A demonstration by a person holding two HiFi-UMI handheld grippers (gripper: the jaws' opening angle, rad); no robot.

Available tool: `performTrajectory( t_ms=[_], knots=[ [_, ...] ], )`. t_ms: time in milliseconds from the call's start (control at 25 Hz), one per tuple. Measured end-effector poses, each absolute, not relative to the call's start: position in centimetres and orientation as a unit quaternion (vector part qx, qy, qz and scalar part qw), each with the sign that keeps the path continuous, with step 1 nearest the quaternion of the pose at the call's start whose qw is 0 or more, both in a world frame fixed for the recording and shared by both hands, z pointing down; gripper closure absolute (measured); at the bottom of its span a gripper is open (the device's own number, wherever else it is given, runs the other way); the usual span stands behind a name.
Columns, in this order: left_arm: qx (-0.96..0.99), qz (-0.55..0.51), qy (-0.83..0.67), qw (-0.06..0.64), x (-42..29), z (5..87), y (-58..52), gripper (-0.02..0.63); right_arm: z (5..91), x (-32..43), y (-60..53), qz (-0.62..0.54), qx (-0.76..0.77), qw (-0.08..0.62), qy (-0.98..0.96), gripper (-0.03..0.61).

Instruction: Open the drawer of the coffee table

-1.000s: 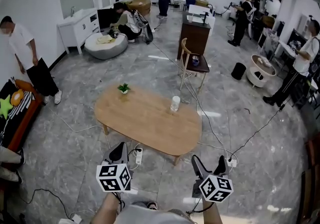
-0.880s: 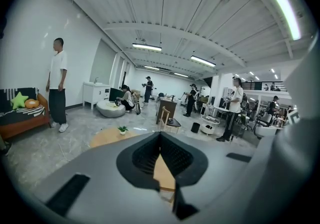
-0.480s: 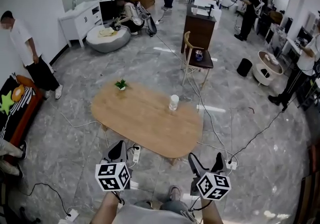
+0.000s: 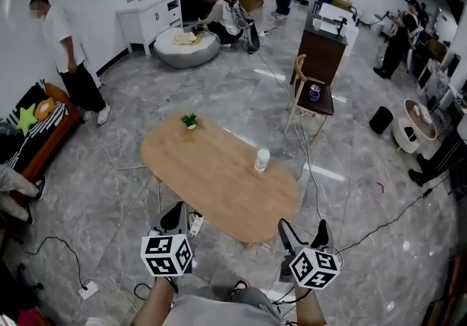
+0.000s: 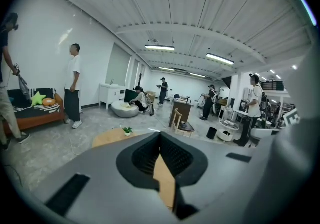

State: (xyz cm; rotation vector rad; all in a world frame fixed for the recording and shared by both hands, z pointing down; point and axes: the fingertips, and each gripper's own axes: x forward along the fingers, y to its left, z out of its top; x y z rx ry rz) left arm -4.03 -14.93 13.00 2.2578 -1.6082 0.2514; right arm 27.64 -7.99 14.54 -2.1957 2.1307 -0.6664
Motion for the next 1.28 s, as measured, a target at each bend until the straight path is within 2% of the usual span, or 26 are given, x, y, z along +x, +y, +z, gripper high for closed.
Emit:
performTrajectory(
  t_ms=[280,880,1080,1280],
  knots=[
    [0.775,0.087,-0.598,0.184,-3.8,13.4,-15.4,0.62,15.0,28.0,-11.6,-0.217,-0.67,-0.008,0.709,-0.009],
    [0.789,0.112,-0.57,0.201,-5.0,16.8,-16.7,0.62,17.7,22.5,-12.6,-0.237,-0.65,-0.033,0.722,-0.004],
    [0.792,0.133,-0.553,0.224,-6.1,22.3,-15.5,0.62,22.0,20.7,-12.0,-0.24,-0.65,-0.051,0.72,0.005],
    [0.797,0.159,-0.535,0.23,-5.4,30.4,-15.4,0.62,29.9,20.3,-12.5,-0.252,-0.651,-0.059,0.713,0.005]
  ],
)
